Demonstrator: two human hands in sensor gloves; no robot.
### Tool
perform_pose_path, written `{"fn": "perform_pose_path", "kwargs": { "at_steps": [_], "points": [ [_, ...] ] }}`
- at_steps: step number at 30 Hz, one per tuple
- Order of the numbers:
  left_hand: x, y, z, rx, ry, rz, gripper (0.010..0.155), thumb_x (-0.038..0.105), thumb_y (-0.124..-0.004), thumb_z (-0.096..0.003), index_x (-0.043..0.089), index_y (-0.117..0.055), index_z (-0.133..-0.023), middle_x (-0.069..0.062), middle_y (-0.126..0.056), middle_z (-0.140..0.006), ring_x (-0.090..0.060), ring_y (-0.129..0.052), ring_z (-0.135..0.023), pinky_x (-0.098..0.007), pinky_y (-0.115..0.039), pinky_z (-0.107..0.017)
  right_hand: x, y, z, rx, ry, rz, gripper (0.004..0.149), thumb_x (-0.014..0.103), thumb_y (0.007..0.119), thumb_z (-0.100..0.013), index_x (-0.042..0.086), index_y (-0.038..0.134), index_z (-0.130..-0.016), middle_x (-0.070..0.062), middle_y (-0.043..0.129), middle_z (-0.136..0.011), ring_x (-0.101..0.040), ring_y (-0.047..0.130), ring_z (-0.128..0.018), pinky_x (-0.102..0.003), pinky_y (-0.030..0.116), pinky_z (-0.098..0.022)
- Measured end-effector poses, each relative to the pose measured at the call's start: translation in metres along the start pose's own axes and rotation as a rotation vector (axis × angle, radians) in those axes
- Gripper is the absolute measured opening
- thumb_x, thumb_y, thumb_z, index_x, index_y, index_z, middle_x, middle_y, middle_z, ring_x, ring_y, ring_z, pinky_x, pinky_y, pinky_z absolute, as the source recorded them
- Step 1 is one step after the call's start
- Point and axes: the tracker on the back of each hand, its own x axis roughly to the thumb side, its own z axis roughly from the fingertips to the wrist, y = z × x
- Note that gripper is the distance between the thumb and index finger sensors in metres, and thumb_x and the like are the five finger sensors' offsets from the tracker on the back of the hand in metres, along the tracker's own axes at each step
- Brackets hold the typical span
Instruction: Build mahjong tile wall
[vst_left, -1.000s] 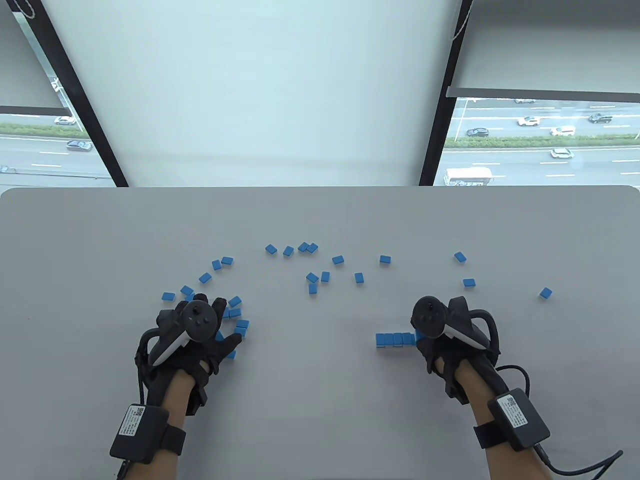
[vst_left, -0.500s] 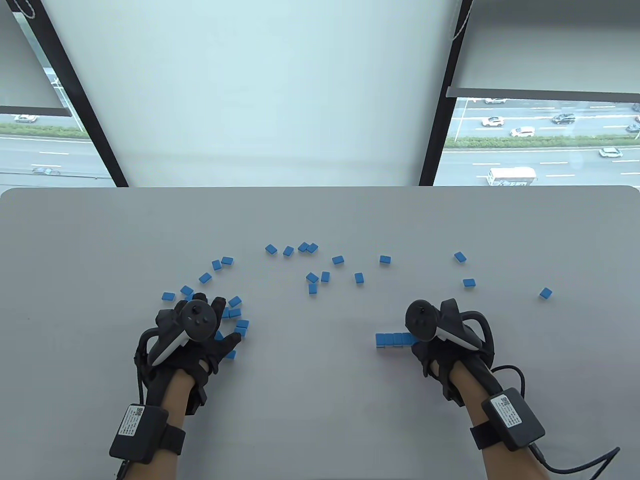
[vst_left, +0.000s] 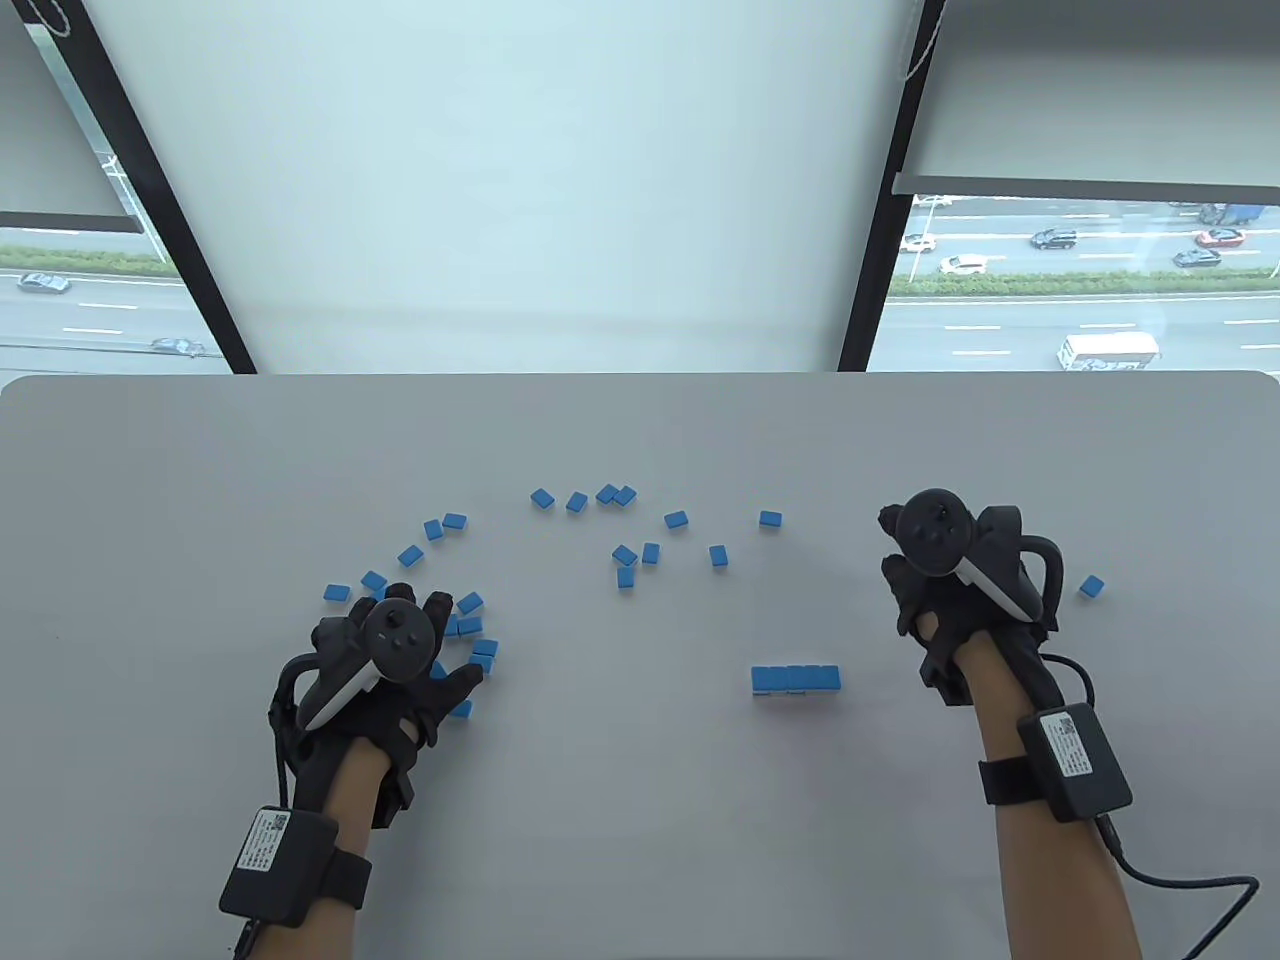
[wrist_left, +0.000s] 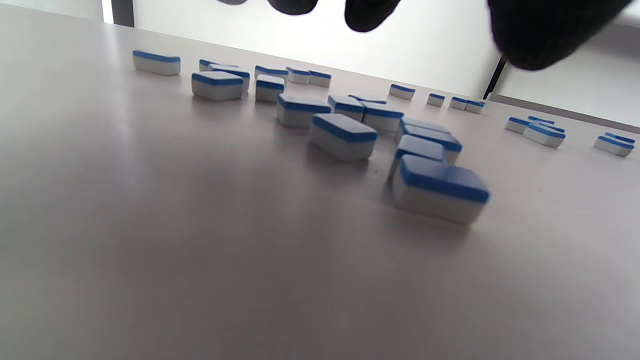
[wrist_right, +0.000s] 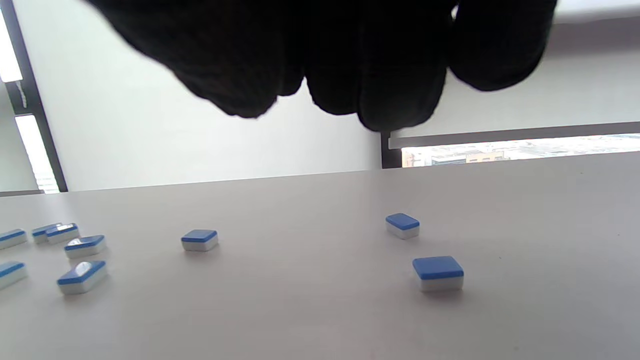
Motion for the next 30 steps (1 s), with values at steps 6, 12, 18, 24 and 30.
{"fn": "perform_pose_path", "kwargs": {
  "at_steps": [6,12,18,24,30],
  "points": [
    [0.0,0.0,0.001,-0.003,0.009,-0.004,0.086,0.072,-0.067,-0.0391,0.036,-0.038,-0.112,-0.004,-0.029,-0.121,-0.045,-0.028,-0.109,-0.075,-0.025,-0.069,-0.028,0.047,-0.029,0.108,0.096,0.104,0.06,0.029,0.086,-0.041,0.035,0.062,-0.096,0.003,0.061,-0.105,-0.029,0.089,-0.064,-0.05,0.075,-0.054],
    [-0.001,-0.002,-0.001,-0.016,0.021,-0.007,0.086,0.072,-0.067,-0.0391,0.036,-0.038,-0.112,-0.003,-0.029,-0.121,-0.045,-0.028,-0.109,-0.075,-0.025,-0.069,-0.041,0.072,-0.039,0.249,0.124,0.15,0.063,0.022,0.086,-0.043,0.042,0.058,-0.096,0.004,0.055,-0.107,-0.029,0.088,-0.062,-0.049,0.073,-0.054],
    [-0.003,-0.002,-0.001,-0.017,0.027,-0.006,0.086,0.072,-0.067,-0.039,0.036,-0.038,-0.112,-0.003,-0.029,-0.121,-0.045,-0.028,-0.109,-0.075,-0.025,-0.069,-0.039,0.076,-0.038,0.258,0.114,0.157,0.063,0.023,0.087,-0.042,0.04,0.059,-0.096,0.0,0.064,-0.1,-0.028,0.087,-0.06,-0.049,0.074,-0.052],
    [-0.004,0.0,0.0,-0.009,0.026,0.0,0.086,0.072,-0.067,-0.0391,0.036,-0.038,-0.112,-0.003,-0.029,-0.121,-0.045,-0.028,-0.109,-0.075,-0.025,-0.069,-0.037,0.076,-0.036,0.264,0.124,0.174,0.057,0.025,0.088,-0.041,0.028,0.064,-0.092,-0.001,0.077,-0.084,-0.026,0.09,-0.053,-0.048,0.077,-0.047],
    [-0.003,0.0,-0.001,-0.016,0.019,-0.001,0.086,0.072,-0.067,-0.0391,0.036,-0.038,-0.112,-0.004,-0.029,-0.121,-0.045,-0.028,-0.109,-0.075,-0.025,-0.069,-0.036,0.07,-0.03,0.244,0.107,0.094,0.058,0.028,0.087,-0.039,0.017,0.064,-0.091,-0.005,0.082,-0.075,-0.024,0.093,-0.044,-0.047,0.081,-0.042]
  ]
}}
